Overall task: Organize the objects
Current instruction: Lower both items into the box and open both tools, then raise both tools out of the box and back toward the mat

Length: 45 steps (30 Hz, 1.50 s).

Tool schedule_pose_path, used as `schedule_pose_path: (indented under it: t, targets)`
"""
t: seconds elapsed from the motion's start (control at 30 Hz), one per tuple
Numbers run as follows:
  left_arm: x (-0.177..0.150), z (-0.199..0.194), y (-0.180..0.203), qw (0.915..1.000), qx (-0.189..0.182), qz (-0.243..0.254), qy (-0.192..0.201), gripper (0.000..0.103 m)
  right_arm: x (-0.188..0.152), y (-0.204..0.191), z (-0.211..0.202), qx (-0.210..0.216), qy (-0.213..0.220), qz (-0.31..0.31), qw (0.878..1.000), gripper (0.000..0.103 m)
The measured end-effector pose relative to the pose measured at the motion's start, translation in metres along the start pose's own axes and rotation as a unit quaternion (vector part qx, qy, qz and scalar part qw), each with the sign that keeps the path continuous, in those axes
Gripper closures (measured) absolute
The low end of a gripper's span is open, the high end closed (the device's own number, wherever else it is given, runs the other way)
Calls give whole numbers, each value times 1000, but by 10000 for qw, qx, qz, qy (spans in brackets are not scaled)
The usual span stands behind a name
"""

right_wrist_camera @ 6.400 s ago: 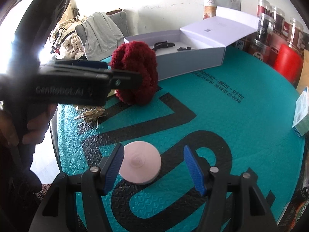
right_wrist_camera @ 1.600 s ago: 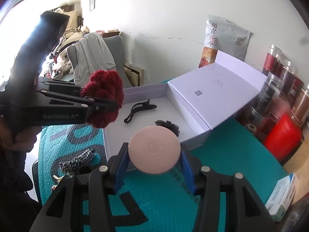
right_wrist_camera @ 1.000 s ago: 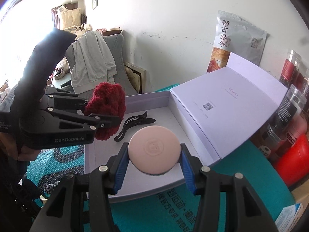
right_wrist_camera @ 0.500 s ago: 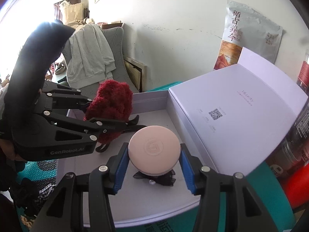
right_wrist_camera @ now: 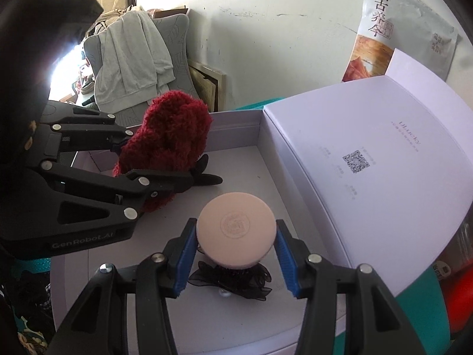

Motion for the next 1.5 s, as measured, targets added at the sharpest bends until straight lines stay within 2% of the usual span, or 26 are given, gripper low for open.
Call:
schedule_pose_path:
  t: [0.3, 0.43, 0.57, 0.73, 0.93, 1.33, 1.5]
  targets:
    - [-1, -1, -2, 10000, -80, -50, 30, 70, -2, 2, 11, 42, -207, 85, 9997, 52]
    - [-1, -2, 1, 10000, -70, -32, 7, 59, -3, 3, 12, 2, -243, 97, 9997, 52]
    - [-2, -2, 3, 10000, -27, -12, -13, 53, -4, 3, 9, -108, -265, 21, 9996, 47]
    - [-1, -6, 7, 10000, 59, -2, 0, 49, -5, 6, 4, -206, -232, 7, 9995, 46]
    - [-1, -25, 13, 9998, 146, 2, 134, 39, -4, 8, -9, -251, -154, 63, 9995, 46]
    - [0, -77, 25, 9983, 331, -21, 471, 37, 6, 15, -53, -445, 166, 168, 9987, 46]
    - [-1, -99, 33, 9973, 449, -9, 574, 28, 9, 18, -72, -526, 286, 201, 9980, 46]
Point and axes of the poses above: each gripper's, at about its wrist camera, not at the fingertips, and z roughly the way its jaws point, y to its right, x to its top, the point moved 2 cm from there along z, roughly the way its jaws point, and after that the axes turned 12 degrees about -x, right-handed, at the moved point
